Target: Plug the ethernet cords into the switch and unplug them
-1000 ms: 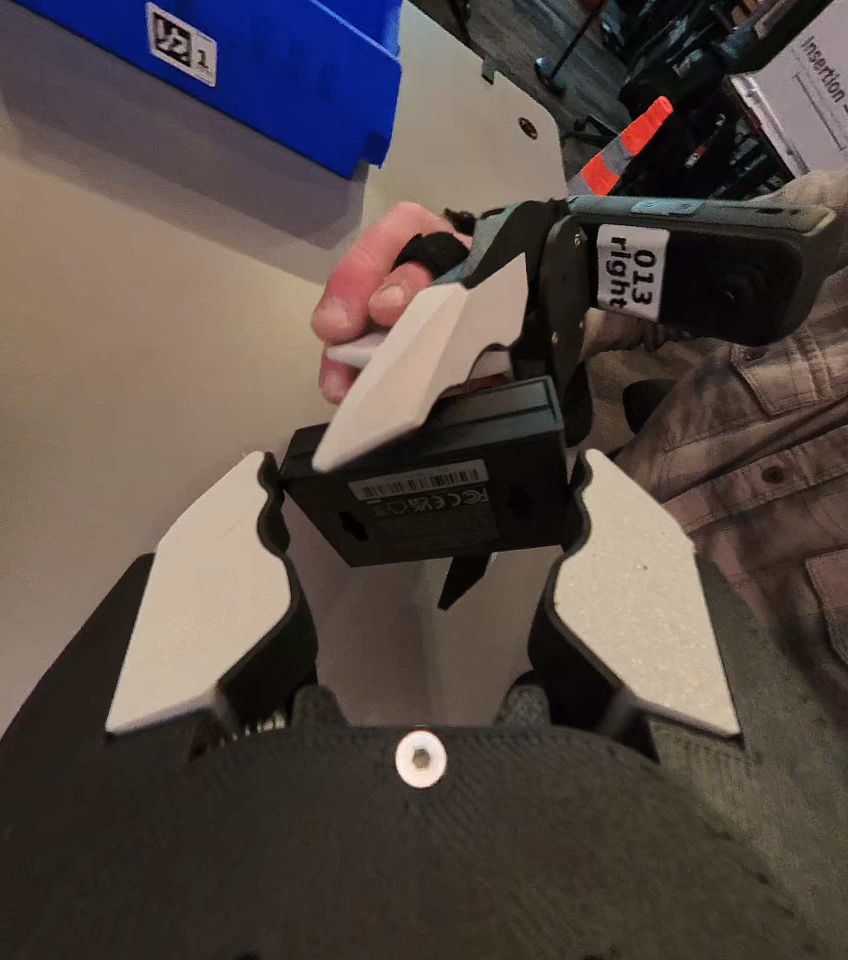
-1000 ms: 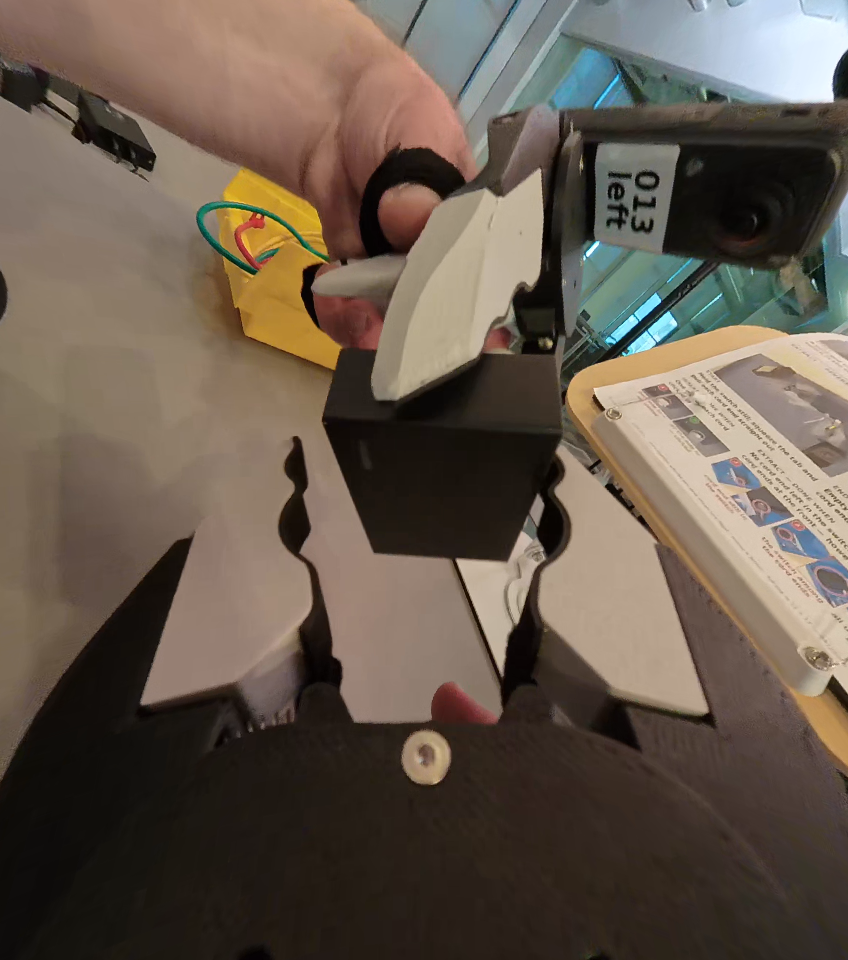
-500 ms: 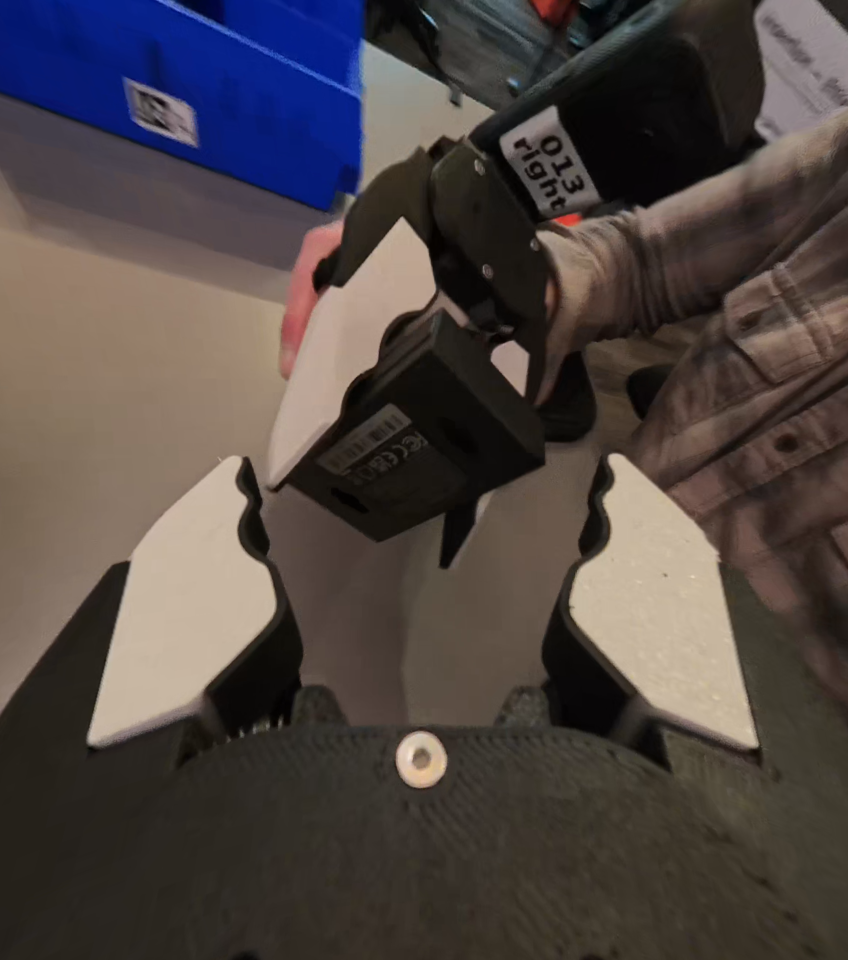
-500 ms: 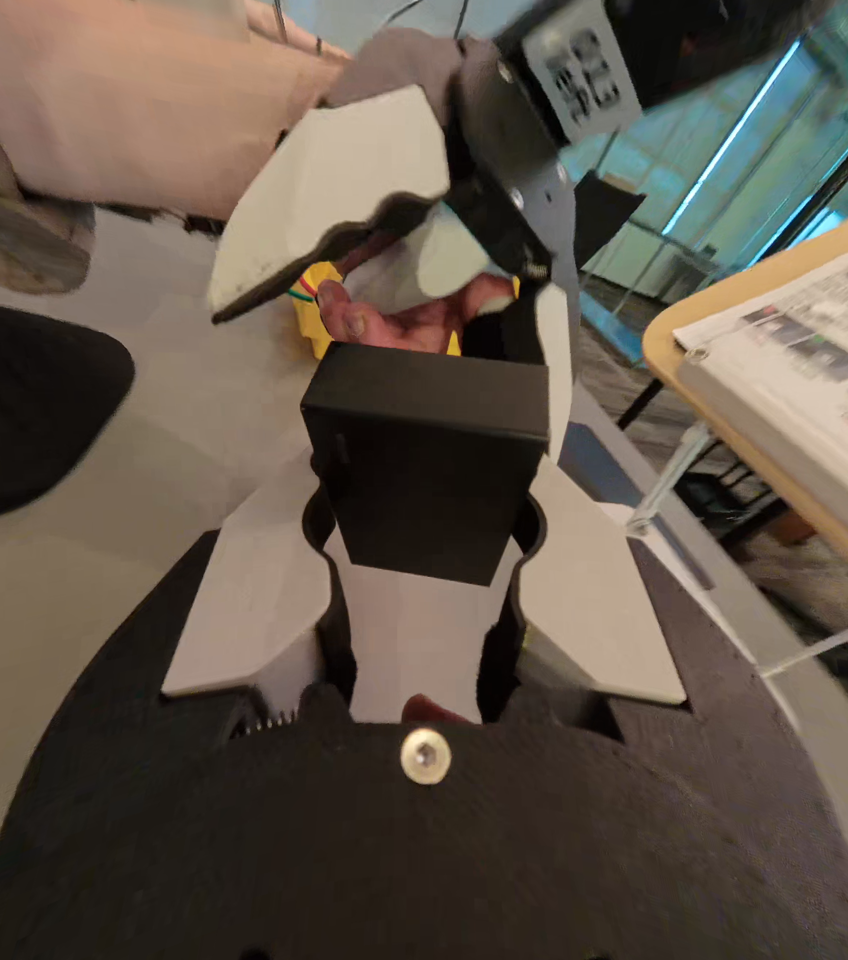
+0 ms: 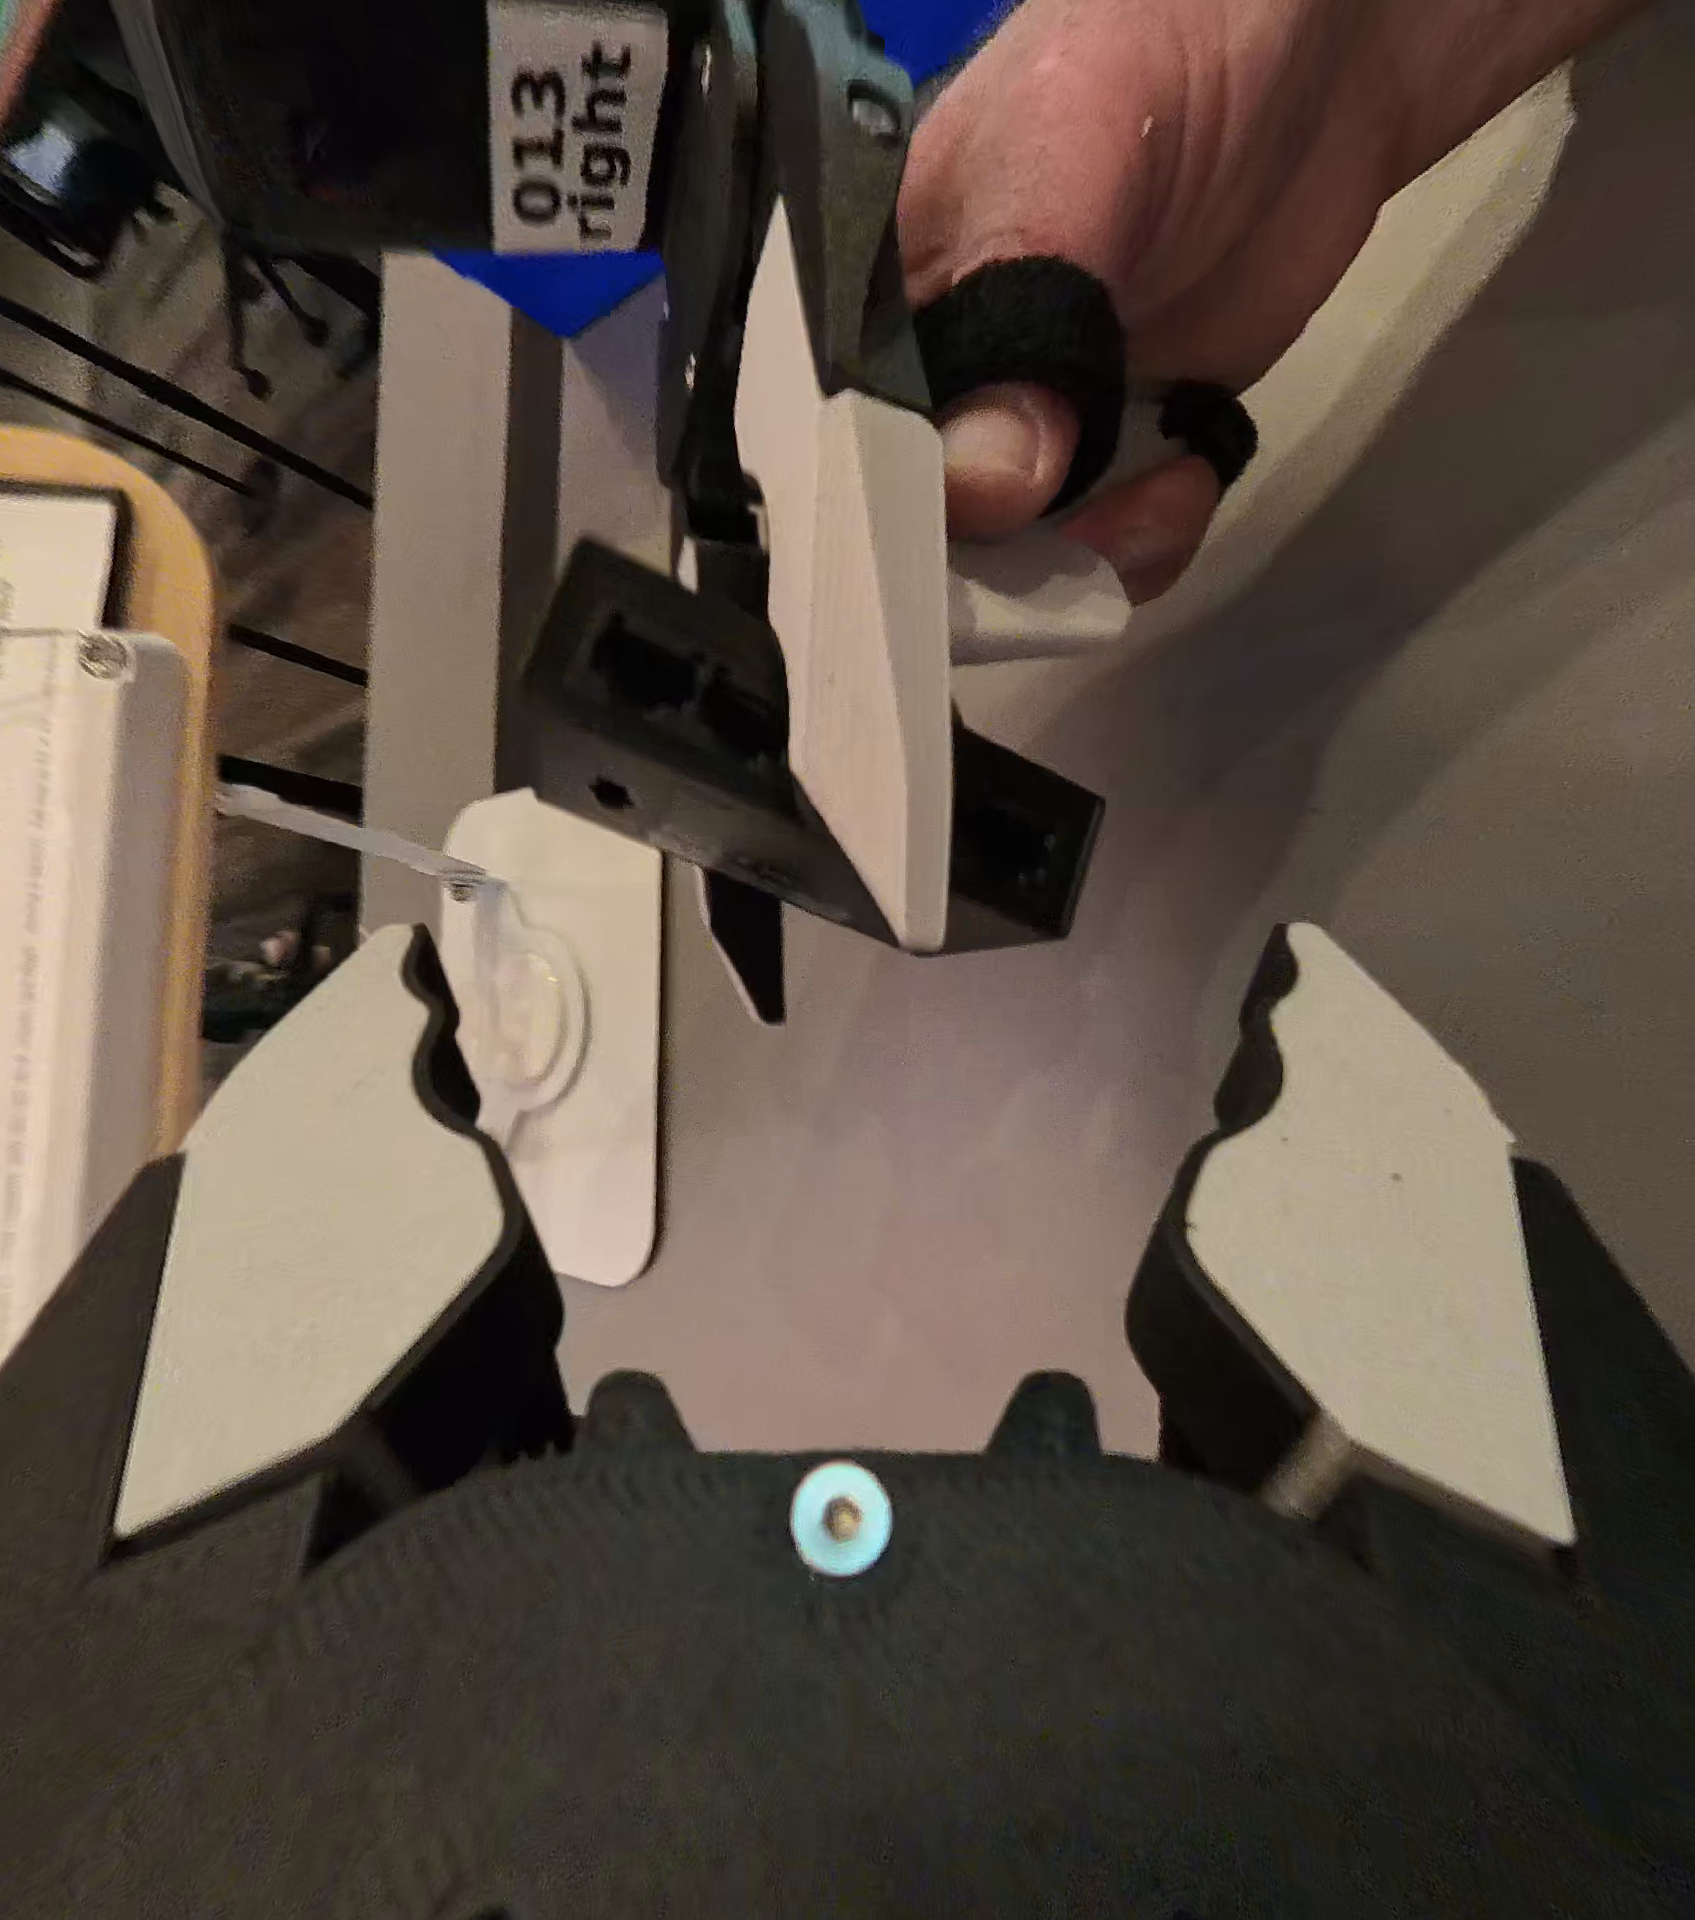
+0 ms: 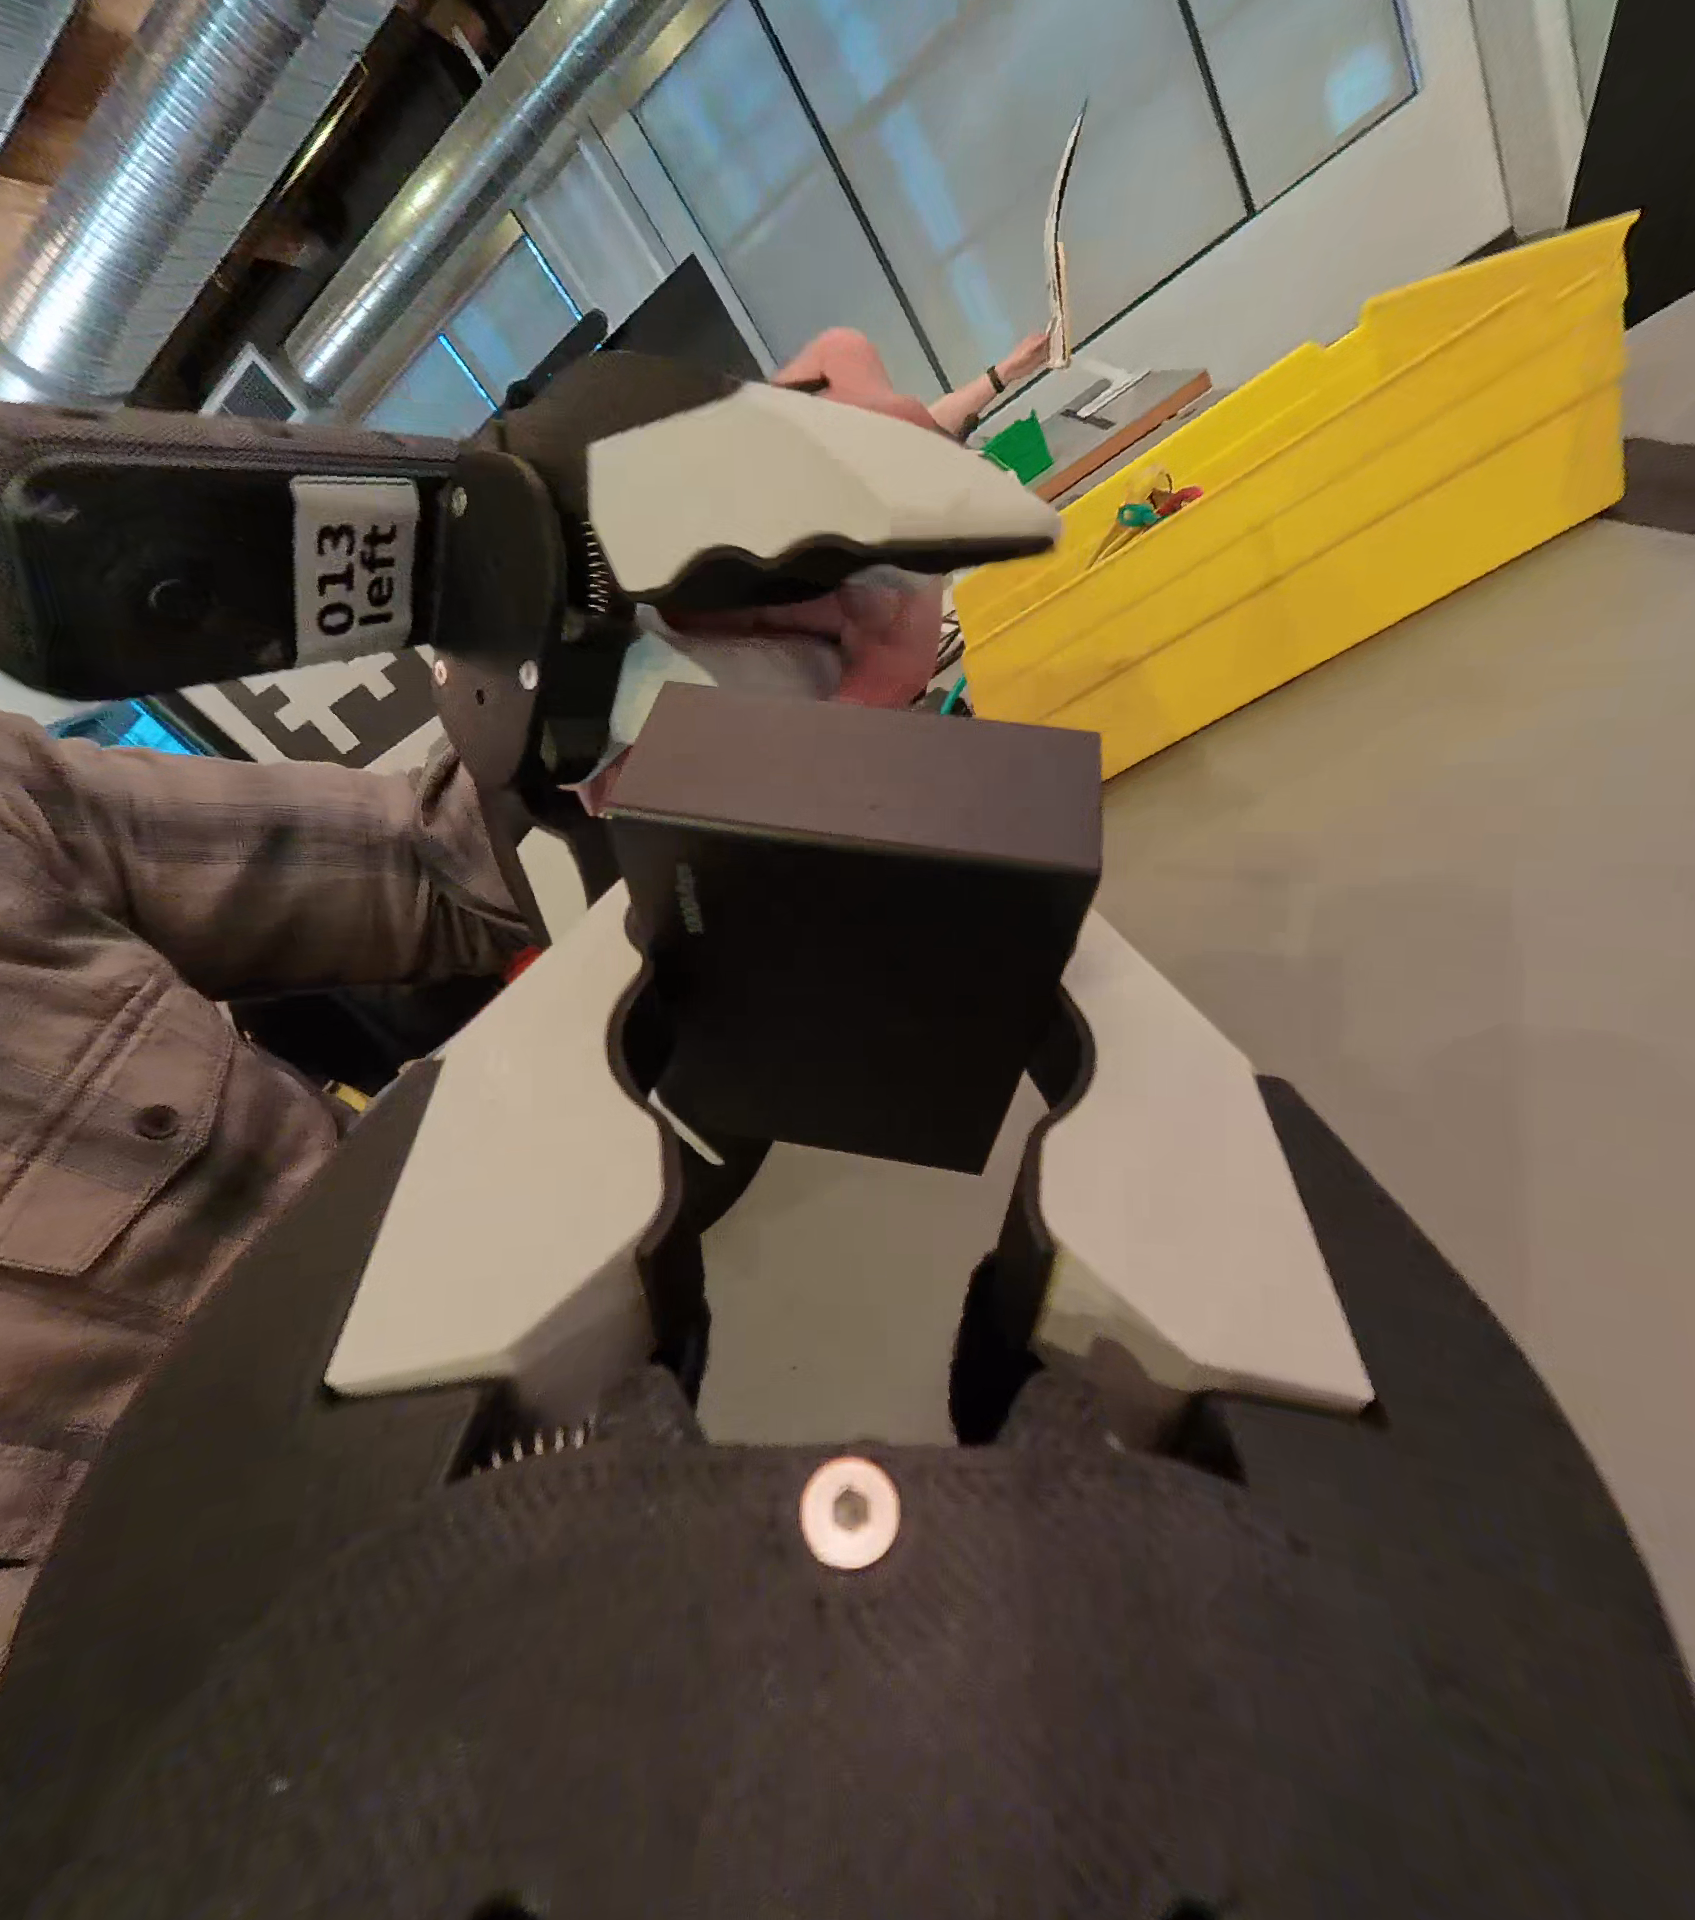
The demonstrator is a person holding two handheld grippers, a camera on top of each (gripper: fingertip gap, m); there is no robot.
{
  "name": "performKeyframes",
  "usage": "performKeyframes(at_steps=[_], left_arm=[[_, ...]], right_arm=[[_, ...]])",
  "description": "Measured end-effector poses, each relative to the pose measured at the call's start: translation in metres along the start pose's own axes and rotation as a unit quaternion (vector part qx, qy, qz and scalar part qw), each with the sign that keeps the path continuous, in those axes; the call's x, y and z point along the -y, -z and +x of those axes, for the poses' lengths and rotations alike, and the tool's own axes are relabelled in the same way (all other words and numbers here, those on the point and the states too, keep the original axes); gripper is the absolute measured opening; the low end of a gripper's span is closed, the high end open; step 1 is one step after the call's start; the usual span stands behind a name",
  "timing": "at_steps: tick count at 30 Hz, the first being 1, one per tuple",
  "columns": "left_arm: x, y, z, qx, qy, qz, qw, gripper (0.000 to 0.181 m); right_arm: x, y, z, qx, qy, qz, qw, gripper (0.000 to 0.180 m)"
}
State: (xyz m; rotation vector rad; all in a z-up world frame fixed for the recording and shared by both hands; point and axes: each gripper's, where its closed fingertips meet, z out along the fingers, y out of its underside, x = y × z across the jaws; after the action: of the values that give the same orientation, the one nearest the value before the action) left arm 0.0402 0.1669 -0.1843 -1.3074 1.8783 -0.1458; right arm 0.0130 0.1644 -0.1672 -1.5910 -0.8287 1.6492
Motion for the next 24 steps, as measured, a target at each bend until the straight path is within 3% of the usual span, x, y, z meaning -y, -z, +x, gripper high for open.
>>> performKeyframes(at_steps=[4,9,12,18,24], left_arm=[[0.011,0.002,-0.013,0.051,-0.024,0.005,0.998,0.131],[0.02,0.001,-0.035,0.16,0.065,0.025,0.985,0.113],[0.03,0.002,-0.038,0.213,0.089,0.071,0.97,0.084],[0.046,-0.004,-0.041,0.27,0.065,0.087,0.957,0.034],[0.049,0.002,-0.043,0.275,0.042,0.095,0.956,0.029]], right_arm=[[0.002,0.002,0.005,-0.006,-0.014,0.012,1.0,0.068],[0.029,0.015,0.011,-0.03,-0.012,0.117,0.993,0.068],[0.042,0.025,0.01,-0.021,-0.02,0.174,0.984,0.068],[0.057,0.034,-0.003,0.018,-0.024,0.228,0.973,0.068],[0.059,0.034,-0.01,0.036,-0.02,0.225,0.974,0.069]])
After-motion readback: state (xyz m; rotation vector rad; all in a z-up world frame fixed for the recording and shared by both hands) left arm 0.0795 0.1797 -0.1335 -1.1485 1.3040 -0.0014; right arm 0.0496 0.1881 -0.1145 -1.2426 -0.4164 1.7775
